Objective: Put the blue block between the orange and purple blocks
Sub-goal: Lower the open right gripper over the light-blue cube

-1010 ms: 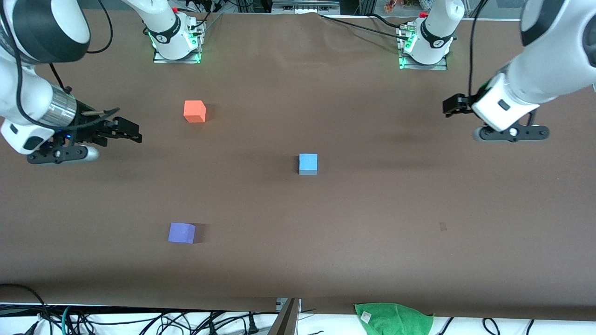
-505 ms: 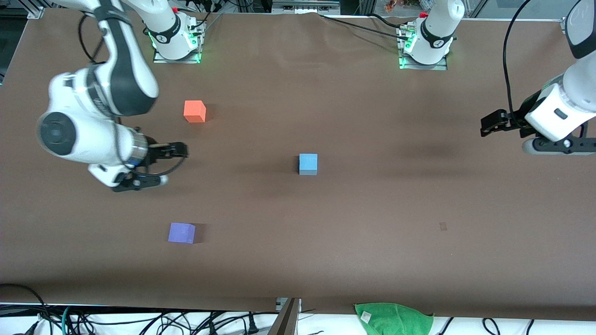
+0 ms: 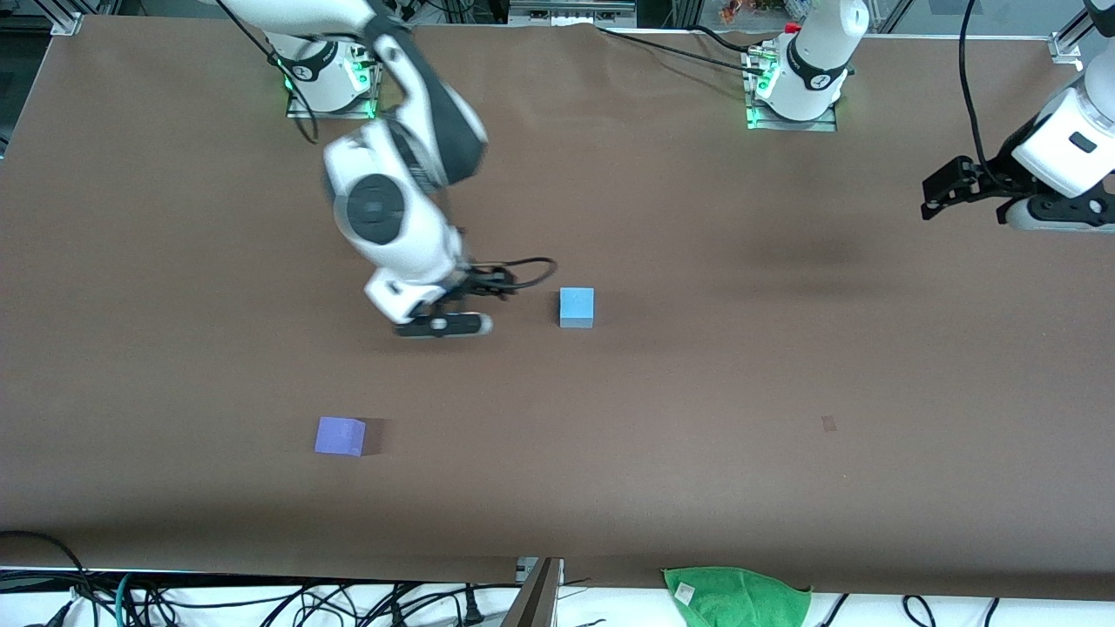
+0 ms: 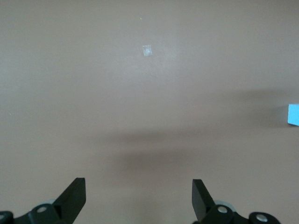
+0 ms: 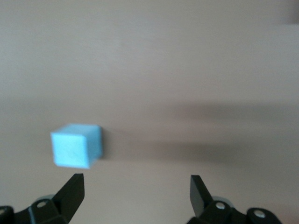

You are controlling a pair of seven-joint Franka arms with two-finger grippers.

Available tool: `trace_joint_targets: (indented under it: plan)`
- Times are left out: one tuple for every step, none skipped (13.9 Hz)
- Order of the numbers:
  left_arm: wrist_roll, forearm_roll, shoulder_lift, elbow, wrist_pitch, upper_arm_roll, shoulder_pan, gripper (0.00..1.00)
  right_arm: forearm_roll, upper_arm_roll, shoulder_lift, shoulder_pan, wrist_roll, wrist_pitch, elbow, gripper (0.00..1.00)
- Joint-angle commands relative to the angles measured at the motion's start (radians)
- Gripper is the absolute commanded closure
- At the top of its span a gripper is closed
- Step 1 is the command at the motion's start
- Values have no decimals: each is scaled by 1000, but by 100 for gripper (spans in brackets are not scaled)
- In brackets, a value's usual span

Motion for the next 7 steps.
trace_joint_targets:
  plan:
    - [21,1,46,90,-69,-8,4,0,1,-16,192,77,158,106,147,0]
    - [21,1,48,90,-69,-8,4,0,1,-18,212,98,195,135,152,0]
    - [21,1,48,90,-69,-8,4,0,-11,-19,223,117,212,149,152,0]
    - [21,3,49,89,-70,-7,4,0,-28,-19,238,133,238,152,150,0]
    - [23,4,49,89,-70,-5,6,0,-51,-21,253,150,285,165,152,0]
    - [23,6,52,90,-69,-5,6,0,-73,-21,265,164,318,201,152,0]
    - [21,6,51,90,-69,-5,4,0,-86,-21,275,182,345,217,152,0]
